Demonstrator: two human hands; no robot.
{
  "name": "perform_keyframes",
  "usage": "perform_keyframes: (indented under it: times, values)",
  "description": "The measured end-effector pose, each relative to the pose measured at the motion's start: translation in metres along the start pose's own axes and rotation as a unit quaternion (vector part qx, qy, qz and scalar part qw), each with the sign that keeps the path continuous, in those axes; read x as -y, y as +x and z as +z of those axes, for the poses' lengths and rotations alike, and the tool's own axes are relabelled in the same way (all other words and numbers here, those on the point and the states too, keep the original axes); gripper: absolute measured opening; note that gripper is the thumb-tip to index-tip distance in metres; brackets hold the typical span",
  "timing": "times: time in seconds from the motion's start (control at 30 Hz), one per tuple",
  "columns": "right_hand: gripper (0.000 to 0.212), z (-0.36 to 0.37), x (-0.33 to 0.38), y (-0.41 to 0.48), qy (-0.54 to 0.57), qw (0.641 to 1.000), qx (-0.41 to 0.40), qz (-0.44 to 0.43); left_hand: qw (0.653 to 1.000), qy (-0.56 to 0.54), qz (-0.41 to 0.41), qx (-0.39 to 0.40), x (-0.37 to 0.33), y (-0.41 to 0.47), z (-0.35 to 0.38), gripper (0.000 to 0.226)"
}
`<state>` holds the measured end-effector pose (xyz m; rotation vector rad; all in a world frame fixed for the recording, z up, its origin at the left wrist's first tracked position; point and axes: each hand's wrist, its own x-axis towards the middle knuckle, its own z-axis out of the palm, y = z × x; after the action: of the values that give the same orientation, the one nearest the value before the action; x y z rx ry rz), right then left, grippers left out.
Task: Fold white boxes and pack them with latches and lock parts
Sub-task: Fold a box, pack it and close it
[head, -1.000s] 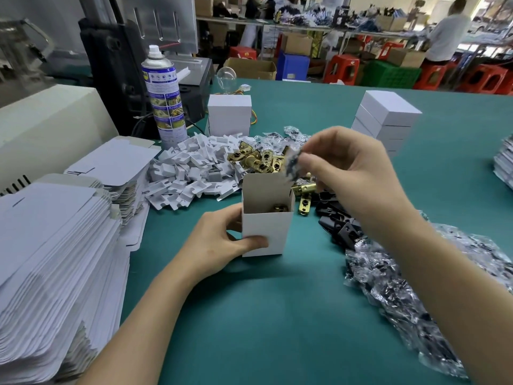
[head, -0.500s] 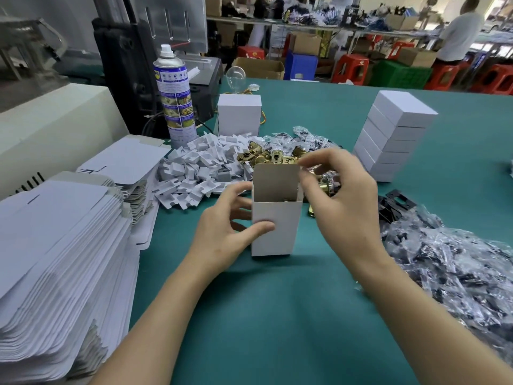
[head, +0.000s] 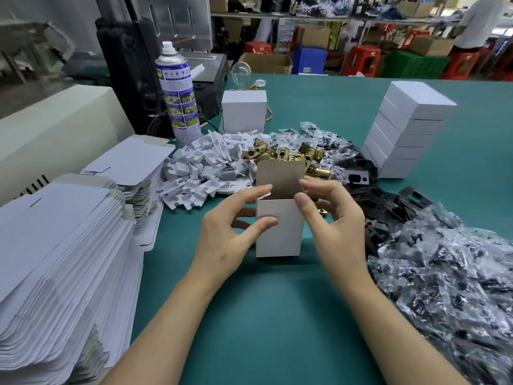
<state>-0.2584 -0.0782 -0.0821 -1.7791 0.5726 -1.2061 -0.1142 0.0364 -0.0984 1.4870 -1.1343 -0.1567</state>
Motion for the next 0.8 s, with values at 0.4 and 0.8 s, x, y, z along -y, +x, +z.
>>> perform_keyframes:
  times: [0.4,0.8]
  values:
    - [0.018,-0.001,-0.001,0.000,0.004,0.998,0.067,-0.002,0.998,0.034,0.045,-0.016,-0.007,0.002,-0.002,0.021]
    - [0.028,-0.004,0.003,0.001,0.104,0.990,0.075,0.057,0.995,0.044,0.070,-0.061,-0.014,0.002,-0.001,0.045]
